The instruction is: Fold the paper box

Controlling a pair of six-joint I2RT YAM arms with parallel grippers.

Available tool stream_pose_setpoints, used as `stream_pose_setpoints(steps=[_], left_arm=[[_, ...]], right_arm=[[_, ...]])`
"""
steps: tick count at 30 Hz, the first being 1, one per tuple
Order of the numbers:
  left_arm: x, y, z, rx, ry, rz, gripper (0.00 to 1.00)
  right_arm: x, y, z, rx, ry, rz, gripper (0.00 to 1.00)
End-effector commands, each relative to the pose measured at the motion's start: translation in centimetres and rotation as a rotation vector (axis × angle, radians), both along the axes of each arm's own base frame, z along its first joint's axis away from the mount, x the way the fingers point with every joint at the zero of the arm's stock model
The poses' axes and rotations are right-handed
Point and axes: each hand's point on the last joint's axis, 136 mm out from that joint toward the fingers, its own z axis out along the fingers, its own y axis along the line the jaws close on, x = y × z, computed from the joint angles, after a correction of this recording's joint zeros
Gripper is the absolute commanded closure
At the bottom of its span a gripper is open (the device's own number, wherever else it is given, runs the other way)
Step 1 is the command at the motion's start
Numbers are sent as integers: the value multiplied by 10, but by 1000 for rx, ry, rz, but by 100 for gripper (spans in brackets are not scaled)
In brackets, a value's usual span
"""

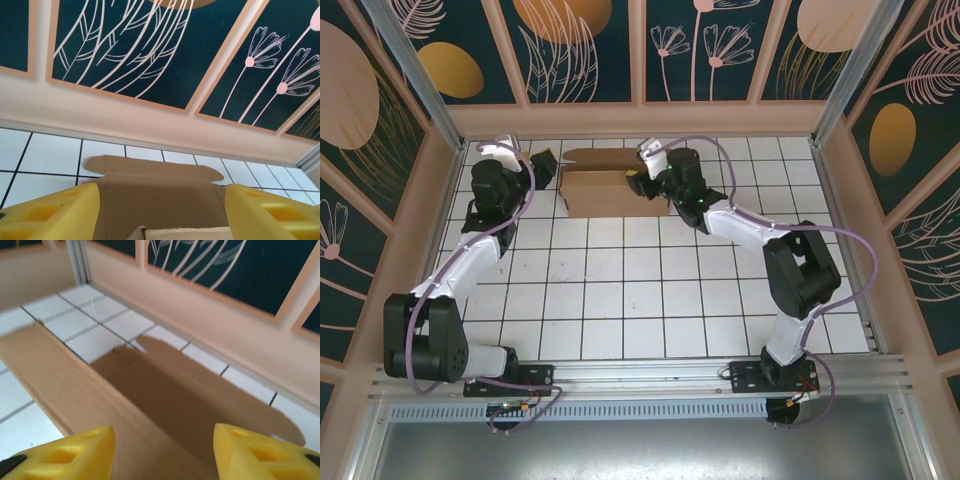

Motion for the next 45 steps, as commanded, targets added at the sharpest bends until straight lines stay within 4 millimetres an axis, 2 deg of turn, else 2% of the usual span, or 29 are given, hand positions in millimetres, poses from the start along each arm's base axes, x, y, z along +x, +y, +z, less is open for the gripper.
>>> stream_pose_setpoints(steps=[1,6,10,15,17,20,24,26,28,30,34,39,43,45], left_arm=[[-13,6,7,-87,5,33,33],[-29,7,13,-118,-8,34,32],[-38,10,12,-152,-1,50,33],[-44,10,-12,-137,68,52,33],[-47,8,-24,-134,97,44,33],[-48,8,-41,-105,134,44,32],[-49,10,-44,-19,122,37,30],[-52,11,-44,16,92,34,28],[-54,13,-47,28,80,45,28],[-57,14,-48,20,55,51,28],[-62,16,-42,10,22,58,28],[-69,25,-33,38,9,102,27],[-76,30,-35,44,8,125,27],[-78,31,-36,48,11,134,27]], right_arm=[[-6,-7,-20,-86,-21,-53,46],[-56,-10,-43,-108,-54,-23,47],[-104,-16,-58,-108,-82,11,46],[-147,-34,-116,-134,51,12,46],[-161,-36,-121,-102,81,30,46],[-172,-31,-105,-45,95,77,45],[-162,-32,-62,31,66,106,43],[-153,-39,-45,85,62,131,44],[-144,-43,-39,104,45,156,44],[-126,-45,-44,88,40,140,44],[-88,-38,-73,-20,92,70,45],[-44,-65,-85,-31,55,-167,48],[-31,-89,-88,-34,18,-335,52],[-30,-96,-92,-41,23,-378,50]])
